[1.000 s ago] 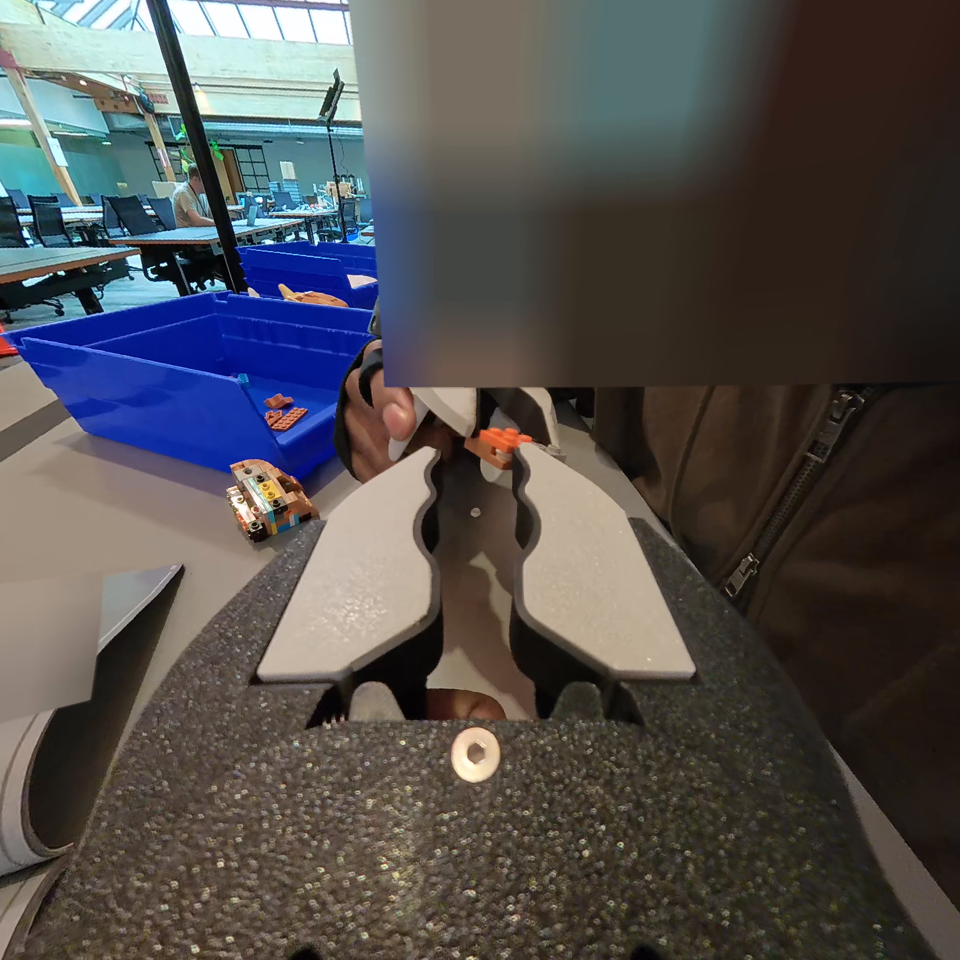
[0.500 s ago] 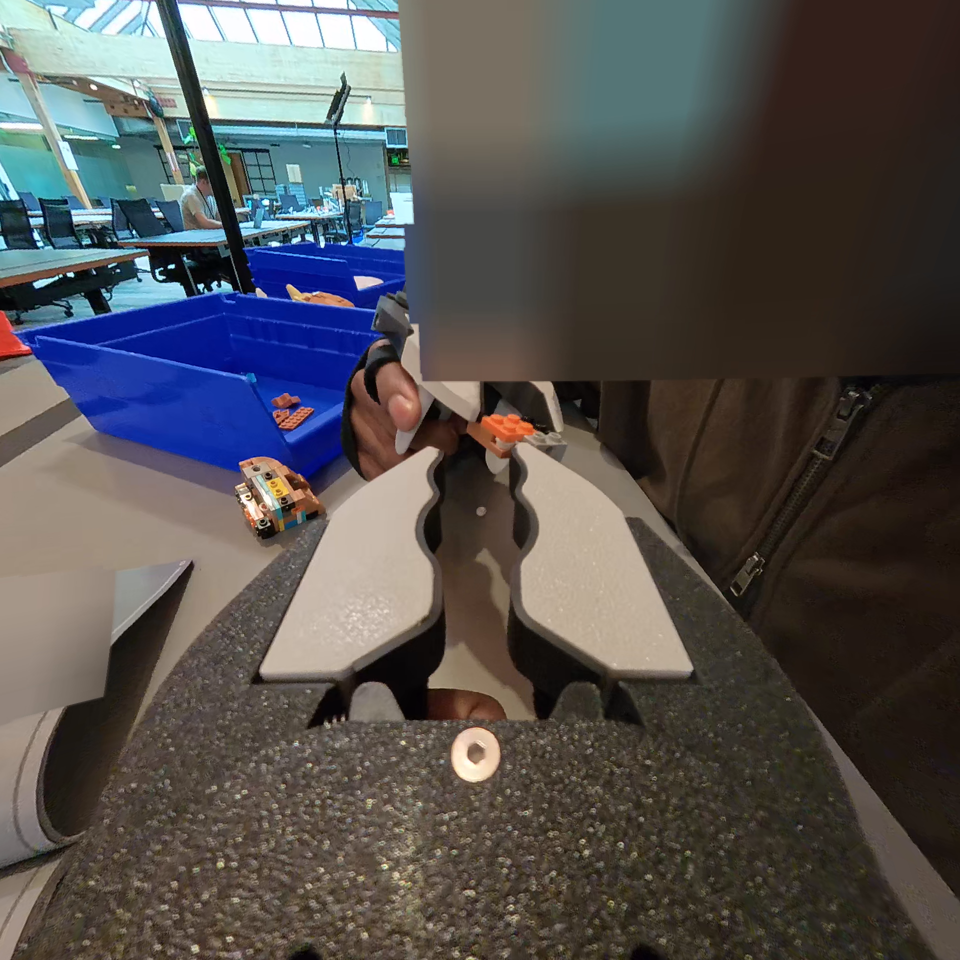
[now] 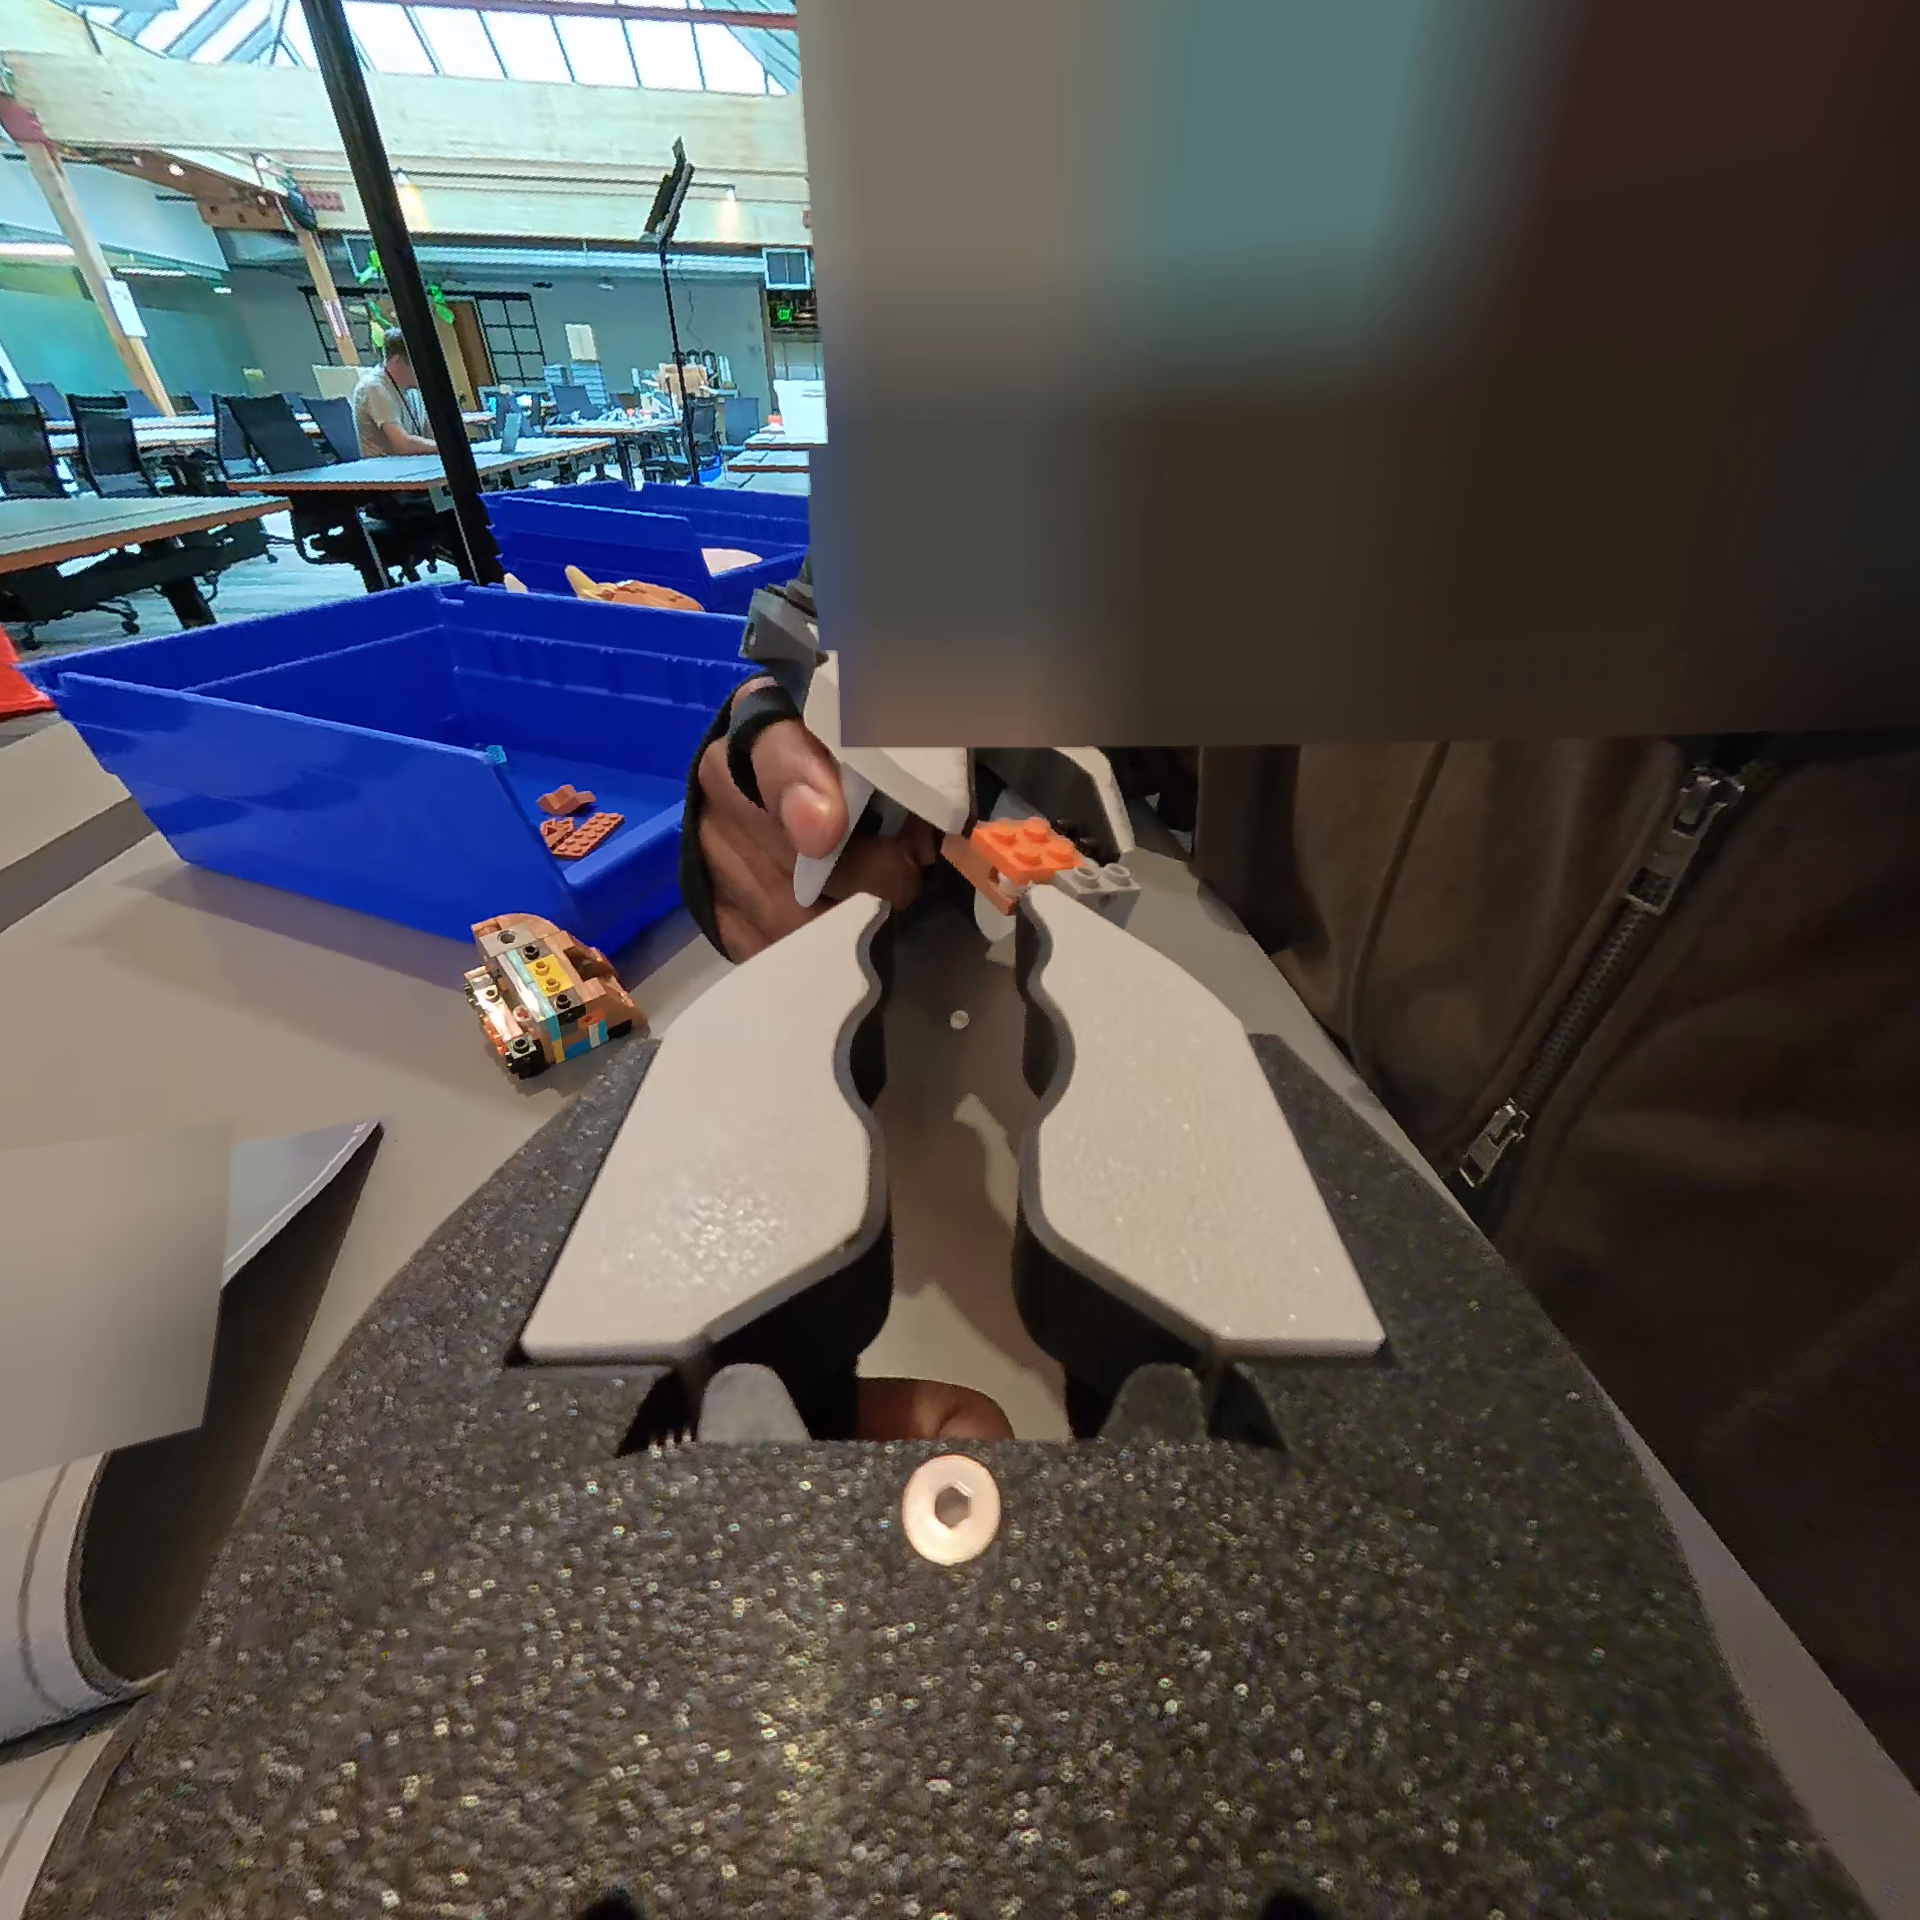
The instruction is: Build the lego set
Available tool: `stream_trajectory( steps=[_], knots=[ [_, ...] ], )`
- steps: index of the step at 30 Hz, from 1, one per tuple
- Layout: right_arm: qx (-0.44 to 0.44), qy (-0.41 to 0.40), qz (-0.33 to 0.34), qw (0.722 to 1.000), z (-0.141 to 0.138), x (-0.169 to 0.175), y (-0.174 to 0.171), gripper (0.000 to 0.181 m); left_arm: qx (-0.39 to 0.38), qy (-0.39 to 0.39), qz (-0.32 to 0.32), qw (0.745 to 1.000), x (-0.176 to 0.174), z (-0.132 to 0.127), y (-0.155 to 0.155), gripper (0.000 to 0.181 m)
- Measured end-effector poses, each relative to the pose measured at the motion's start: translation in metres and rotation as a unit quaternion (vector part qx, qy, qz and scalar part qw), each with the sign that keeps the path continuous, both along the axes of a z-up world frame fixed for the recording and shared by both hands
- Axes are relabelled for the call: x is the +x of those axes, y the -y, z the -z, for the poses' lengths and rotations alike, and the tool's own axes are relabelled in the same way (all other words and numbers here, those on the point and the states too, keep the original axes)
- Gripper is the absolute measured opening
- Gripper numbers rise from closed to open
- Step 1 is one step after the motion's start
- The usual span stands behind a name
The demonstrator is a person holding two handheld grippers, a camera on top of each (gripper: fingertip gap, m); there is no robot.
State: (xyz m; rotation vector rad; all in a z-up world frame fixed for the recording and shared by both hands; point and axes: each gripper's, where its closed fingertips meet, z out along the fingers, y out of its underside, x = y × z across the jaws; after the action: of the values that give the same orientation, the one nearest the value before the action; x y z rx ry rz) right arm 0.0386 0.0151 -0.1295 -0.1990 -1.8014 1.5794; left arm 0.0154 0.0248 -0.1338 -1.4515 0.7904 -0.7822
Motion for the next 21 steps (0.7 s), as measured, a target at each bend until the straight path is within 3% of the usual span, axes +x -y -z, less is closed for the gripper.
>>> stream_trajectory(
  steps=[8,21],
  knots=[
    [-0.025,0.016,-0.041,0.999,-0.002,0.006,0.007,0.034,0.000,0.008,0.059,0.998,0.011,0.001,0.014,0.023],
    [-0.022,0.020,-0.064,0.997,-0.001,0.010,0.016,0.034,-0.016,0.027,0.089,0.996,0.016,0.002,0.020,0.023]
  ],
)
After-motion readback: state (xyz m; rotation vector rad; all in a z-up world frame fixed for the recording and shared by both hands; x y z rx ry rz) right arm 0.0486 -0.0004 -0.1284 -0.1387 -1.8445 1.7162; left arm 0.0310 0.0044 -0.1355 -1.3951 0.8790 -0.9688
